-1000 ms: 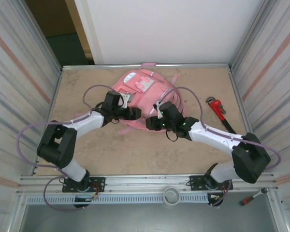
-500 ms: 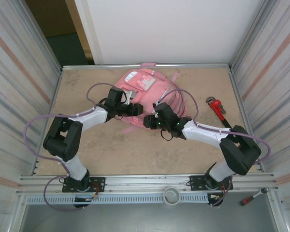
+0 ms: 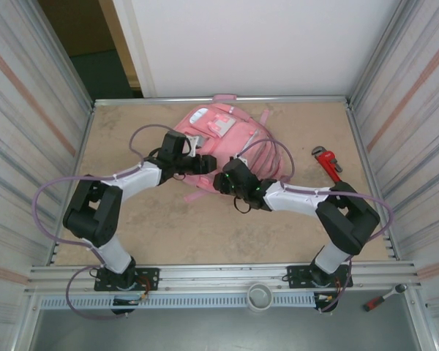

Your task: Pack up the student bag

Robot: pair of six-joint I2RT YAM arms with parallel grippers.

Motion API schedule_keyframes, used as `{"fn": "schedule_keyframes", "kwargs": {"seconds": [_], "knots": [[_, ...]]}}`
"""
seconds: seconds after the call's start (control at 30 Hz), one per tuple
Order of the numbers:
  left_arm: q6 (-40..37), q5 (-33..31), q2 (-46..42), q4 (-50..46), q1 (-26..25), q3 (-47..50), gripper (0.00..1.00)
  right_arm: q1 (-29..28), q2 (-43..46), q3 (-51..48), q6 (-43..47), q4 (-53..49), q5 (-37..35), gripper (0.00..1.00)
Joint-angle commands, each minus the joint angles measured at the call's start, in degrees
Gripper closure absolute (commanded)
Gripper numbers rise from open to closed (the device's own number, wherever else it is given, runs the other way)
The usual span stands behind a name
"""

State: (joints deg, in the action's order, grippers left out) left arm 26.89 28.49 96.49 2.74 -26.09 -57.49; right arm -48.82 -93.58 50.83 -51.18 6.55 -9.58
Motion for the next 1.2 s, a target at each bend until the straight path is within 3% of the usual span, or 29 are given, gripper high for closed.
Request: {"fn": "schedule_keyframes", "kwargs": {"seconds": [0.0,0.23,0.37,0.57,0.67,0.87,1.0,1.17], "knots": [[-0.81,0.67,2.15,1.84,-0.11,-3.73,0.44,-0.67,-1.71,1.75,-2.92,2.79,-5.17,0.64],[-2.40,-0.23,3.09,0.00,-0.37,-5.24,0.46,-1.08,-4.05,2.93,-4.10,5.06,-9.73,0.66],[-3.00,-2.06,-0.82,-0.07,-0.37,-2.46,0.47,-1.47,-4.84,3.89,-3.49,6.85,-10.33,0.67],[-5.71,-5.95,-6.15,-2.07,0.15,-1.40,0.39,-1.48,-5.31,3.00,-5.94,10.43,-10.92,0.67],[-7.26,-1.91,-4.86,-1.17,0.21,-4.46,0.43,-1.37,-4.91,2.18,-6.44,9.86,-12.10,0.67],[-8.04,9.40,7.36,-4.12,-1.38,-17.76,0.60,-1.62,-5.97,2.35,-9.03,9.67,-13.44,0.66],[-5.13,13.00,13.68,-3.29,0.10,-21.80,0.67,-1.72,-6.56,2.25,-10.30,9.25,-15.93,0.66],[-5.02,13.77,15.96,-3.32,0.77,-22.22,0.67,-1.89,-8.27,3.78,-10.99,6.99,-18.55,0.67]]}}
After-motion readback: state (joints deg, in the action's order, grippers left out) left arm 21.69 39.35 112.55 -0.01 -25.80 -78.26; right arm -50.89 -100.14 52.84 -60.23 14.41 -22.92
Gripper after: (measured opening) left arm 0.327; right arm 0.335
